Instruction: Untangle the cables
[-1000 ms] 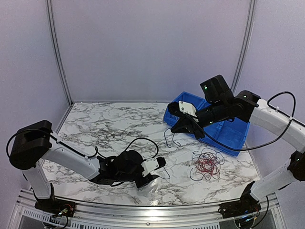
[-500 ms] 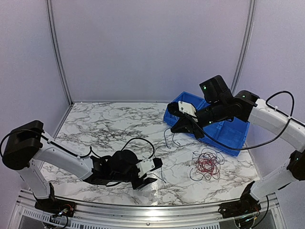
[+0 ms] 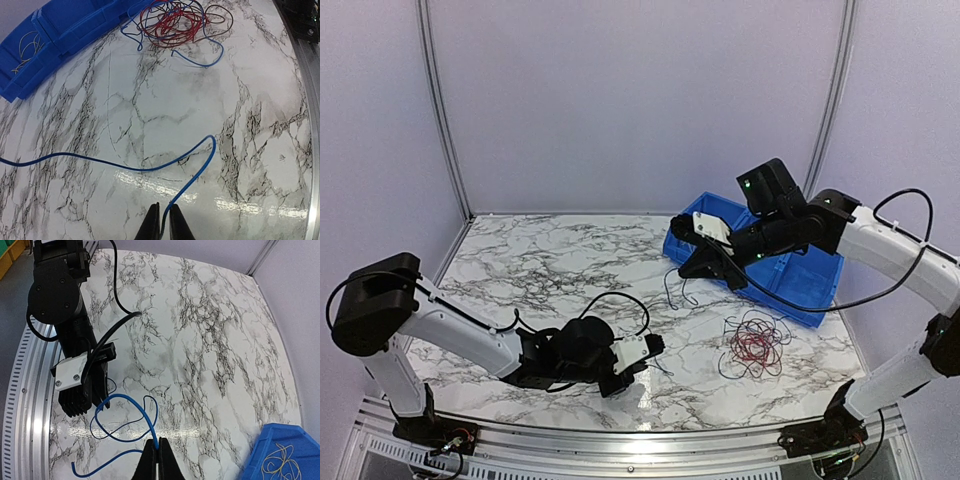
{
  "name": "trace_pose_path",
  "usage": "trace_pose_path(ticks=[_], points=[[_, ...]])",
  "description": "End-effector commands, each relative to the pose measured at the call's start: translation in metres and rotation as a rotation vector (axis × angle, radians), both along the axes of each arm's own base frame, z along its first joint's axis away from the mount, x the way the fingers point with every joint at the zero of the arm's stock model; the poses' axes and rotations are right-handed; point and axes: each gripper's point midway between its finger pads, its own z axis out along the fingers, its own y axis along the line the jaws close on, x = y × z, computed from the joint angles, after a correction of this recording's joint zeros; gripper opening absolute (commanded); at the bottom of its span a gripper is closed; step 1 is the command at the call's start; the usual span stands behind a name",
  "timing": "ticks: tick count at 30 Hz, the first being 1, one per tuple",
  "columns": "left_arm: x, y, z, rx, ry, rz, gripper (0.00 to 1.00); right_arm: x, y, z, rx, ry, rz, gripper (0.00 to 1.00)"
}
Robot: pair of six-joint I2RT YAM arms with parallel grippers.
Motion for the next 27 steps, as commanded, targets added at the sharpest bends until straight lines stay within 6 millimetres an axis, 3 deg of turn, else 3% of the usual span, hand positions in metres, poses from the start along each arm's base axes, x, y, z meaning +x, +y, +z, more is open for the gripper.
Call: trace_pose_path(ticks=[1,4,9,17,23,27], points=[[0.005,0.004,-0.006,0.009,-0.011,0.041,0.06,0.007,-0.002,0.004,0.013,0.016,-0.025,0.00],[0.014,0.015,-0.006,0.008,-0.029,0.119,0.00,0.026,-0.014,0.017,0.035,-0.004,-0.078,0.00],[0.026,0.049,-0.012,0.009,-0.031,0.289,0.00,0.089,-0.072,0.056,0.096,-0.066,-0.264,0.00],[0.019,0.089,-0.031,0.001,0.029,0.384,0.00,0.170,-0.159,0.096,0.108,-0.197,-0.656,0.00],[0.019,0.102,-0.044,0.032,0.034,0.420,0.00,0.203,-0.219,0.126,0.187,-0.242,-0.895,0.00],[0.015,0.105,-0.051,0.039,0.059,0.423,0.00,0.212,-0.245,0.137,0.227,-0.247,-0.966,0.00]])
